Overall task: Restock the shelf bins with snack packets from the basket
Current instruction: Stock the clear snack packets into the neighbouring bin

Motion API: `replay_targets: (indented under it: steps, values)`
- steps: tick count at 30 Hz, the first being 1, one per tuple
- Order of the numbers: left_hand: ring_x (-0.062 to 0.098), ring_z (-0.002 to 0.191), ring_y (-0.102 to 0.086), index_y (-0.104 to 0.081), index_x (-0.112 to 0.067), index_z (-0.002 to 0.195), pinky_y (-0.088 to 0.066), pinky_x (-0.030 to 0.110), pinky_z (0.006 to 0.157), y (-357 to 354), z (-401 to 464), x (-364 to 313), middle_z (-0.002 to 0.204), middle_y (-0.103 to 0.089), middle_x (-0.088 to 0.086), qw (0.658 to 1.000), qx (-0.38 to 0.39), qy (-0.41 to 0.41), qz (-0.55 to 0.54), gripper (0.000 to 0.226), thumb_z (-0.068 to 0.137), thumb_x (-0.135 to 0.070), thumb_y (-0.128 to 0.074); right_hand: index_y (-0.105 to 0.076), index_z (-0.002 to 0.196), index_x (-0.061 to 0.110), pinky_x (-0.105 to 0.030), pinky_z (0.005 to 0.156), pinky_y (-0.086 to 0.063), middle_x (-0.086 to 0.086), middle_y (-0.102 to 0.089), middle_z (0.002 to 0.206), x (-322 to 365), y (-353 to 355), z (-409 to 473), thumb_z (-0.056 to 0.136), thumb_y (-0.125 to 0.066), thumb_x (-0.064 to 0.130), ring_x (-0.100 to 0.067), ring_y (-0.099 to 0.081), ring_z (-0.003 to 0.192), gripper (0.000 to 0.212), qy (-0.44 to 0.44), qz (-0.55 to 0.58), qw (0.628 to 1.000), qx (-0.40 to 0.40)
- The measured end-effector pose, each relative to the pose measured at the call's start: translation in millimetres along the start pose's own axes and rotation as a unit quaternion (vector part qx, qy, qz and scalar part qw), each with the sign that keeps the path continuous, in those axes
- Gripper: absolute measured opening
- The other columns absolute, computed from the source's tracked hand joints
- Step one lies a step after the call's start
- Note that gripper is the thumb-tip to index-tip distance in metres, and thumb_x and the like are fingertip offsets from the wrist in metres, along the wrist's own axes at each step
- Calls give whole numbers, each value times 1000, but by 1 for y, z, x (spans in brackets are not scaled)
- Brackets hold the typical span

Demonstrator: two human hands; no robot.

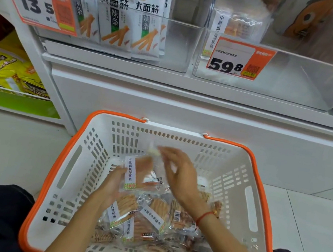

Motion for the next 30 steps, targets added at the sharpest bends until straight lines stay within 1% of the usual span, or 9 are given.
replay_targets:
  steps: [3, 8, 12, 15, 17, 20, 22, 26, 30]
  values:
    - [29, 121, -47, -45, -17, 128, -40, 50, 101, 0, -2, -3, 140, -43, 8, 1000, -8, -13, -25, 31, 104, -24, -27, -61, 120, 40, -47, 111, -33, 0, -51, 140, 0, -34, -21, 86, -66, 15, -24, -47, 129, 42, 179, -215, 956, 88]
    - [30, 128, -43, -43, -12, 136, -43, 47, 95, 3, 7, 2, 141, -43, 2, 998, -41, 9, -51, 42, 104, -30, -24, -46, 135, 42, -47, 116, -10, -2, -32, 153, -15, -50, -32, 90, -54, 12, -28, -33, 140, 55, 166, -218, 947, 169]
    - [29, 88, -63, -58, -9, 111, -50, 41, 67, -15, 9, -1, 100, -66, 16, 993, 12, 30, -118, 52, 103, -43, -19, -29, 144, 42, -44, 114, 2, -5, -17, 158, -16, -55, -32, 96, -45, 16, -28, -17, 146, 57, 141, -214, 947, 195]
    - [22, 73, -70, -64, -7, 110, -57, 36, 67, -21, 7, -5, 85, -73, 12, 997, 35, 6, -73, 45, 101, -38, -32, -19, 147, 42, -40, 116, 10, 1, 1, 160, -19, -61, -35, 94, -39, 17, -18, 5, 147, 62, 98, -158, 950, 251]
    - [23, 85, -69, -63, -10, 115, -54, 43, 82, -19, 5, -6, 99, -72, 13, 999, 17, -19, -21, 41, 101, -38, -36, -30, 145, 39, -39, 120, 4, 4, -9, 160, -19, -60, -34, 92, -37, 19, -14, -2, 147, 57, 46, -75, 961, 261]
    - [24, 107, -60, -52, -17, 122, -45, 50, 97, -19, 4, -4, 117, -62, 10, 998, 12, -46, 46, 39, 100, -44, -34, -50, 135, 23, -44, 116, -23, 2, -41, 146, -22, -40, -21, 96, -40, 26, -16, -31, 136, 40, -71, 37, 991, 104]
    - [21, 111, -56, -48, -22, 123, -43, 48, 99, -22, 0, -8, 116, -59, 2, 997, 16, -61, 53, 38, 98, -48, -35, -38, 142, 20, -45, 115, -26, -1, -33, 149, -26, -28, -13, 91, -55, 42, -17, -28, 137, 58, -163, 56, 984, 51]
    - [18, 137, -36, -28, -30, 147, -29, 47, 113, -31, -11, -22, 151, -34, -4, 992, 48, -103, 58, 77, 83, -68, -45, 5, 152, 16, -41, 115, -21, -4, -8, 158, -41, -24, -9, 82, -71, 36, -25, -17, 144, 106, -358, 278, 874, 175]
    - [6, 140, -23, -23, -34, 147, -24, 45, 114, -47, -33, -43, 152, -20, -16, 977, 73, -152, 131, 60, 92, -56, -36, -29, 145, 22, -33, 98, -35, 2, -40, 145, -51, -3, -3, 87, -62, 38, -19, -43, 130, 68, -326, 306, 855, 261]
Point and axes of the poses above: each hand's wrist, its own z-axis towards the middle knuckle, its own y-axis out of the back of the hand, x = y × z, the point moved 5 cm from there along z, towards the middle knuckle
